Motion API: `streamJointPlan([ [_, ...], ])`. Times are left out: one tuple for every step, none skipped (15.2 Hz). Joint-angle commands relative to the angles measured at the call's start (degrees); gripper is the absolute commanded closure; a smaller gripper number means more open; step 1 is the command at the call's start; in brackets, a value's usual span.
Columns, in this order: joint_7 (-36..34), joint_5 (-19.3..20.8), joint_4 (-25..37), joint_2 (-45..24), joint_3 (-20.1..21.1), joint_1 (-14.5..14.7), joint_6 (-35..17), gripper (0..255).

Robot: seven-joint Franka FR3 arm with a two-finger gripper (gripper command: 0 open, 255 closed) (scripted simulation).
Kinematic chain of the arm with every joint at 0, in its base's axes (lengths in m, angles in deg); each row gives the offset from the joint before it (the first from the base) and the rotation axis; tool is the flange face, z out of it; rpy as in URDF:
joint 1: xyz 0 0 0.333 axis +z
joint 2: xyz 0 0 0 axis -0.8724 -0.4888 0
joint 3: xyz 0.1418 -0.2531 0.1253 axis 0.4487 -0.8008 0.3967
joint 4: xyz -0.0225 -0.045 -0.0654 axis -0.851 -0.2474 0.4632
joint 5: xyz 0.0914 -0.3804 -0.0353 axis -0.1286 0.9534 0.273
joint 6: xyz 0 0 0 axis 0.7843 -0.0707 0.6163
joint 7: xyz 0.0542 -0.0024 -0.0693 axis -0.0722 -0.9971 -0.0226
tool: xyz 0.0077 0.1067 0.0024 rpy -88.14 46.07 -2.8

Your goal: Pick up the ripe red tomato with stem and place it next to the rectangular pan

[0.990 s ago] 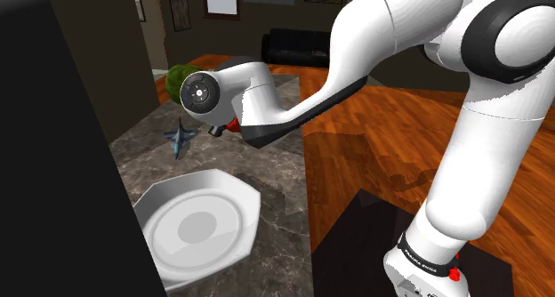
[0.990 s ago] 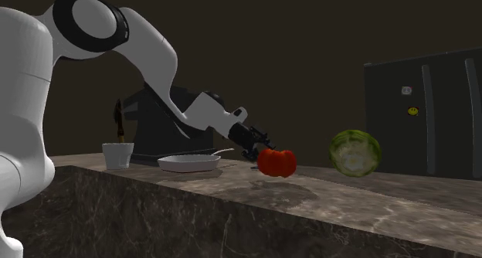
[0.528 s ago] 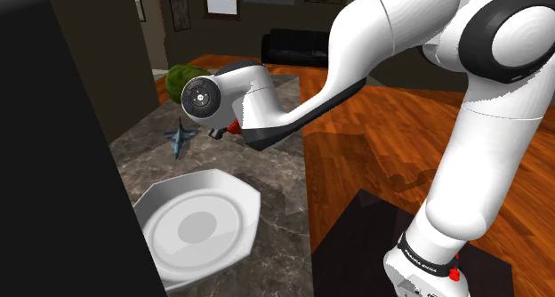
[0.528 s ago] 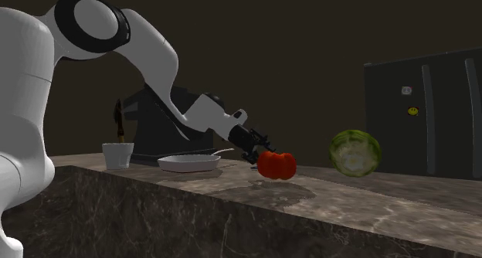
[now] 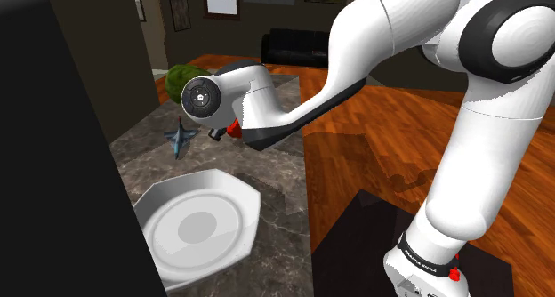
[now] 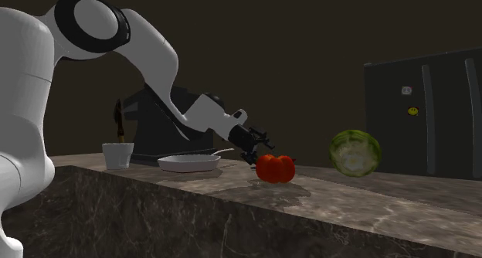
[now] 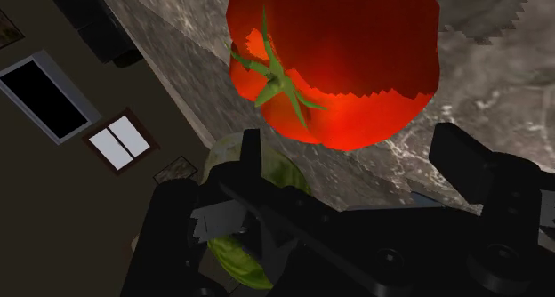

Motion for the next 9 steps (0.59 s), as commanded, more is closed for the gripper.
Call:
streamJointPlan([
  [0.39, -1.2, -0.07, 0.97, 0.62, 0.49, 0.92, 0],
  [0.77, -2.37, -0.07, 1.9, 1.23, 1.01, 1.88, 0],
  [1.16, -3.51, 0.01, 2.76, 1.84, 1.54, 2.89, 0],
  [1.46, -4.38, 0.14, 3.41, 2.31, 1.97, 3.72, 0],
  [1.46, -4.39, 0.14, 3.41, 2.31, 1.97, 3.72, 0],
  [1.46, -4.39, 0.13, 3.41, 2.31, 1.97, 3.71, 0],
  [1.46, -4.39, 0.14, 3.41, 2.31, 1.97, 3.71, 0],
  [1.46, -4.39, 0.14, 3.41, 2.31, 1.97, 3.72, 0],
  [1.46, -4.39, 0.14, 3.41, 2.31, 1.97, 3.72, 0],
])
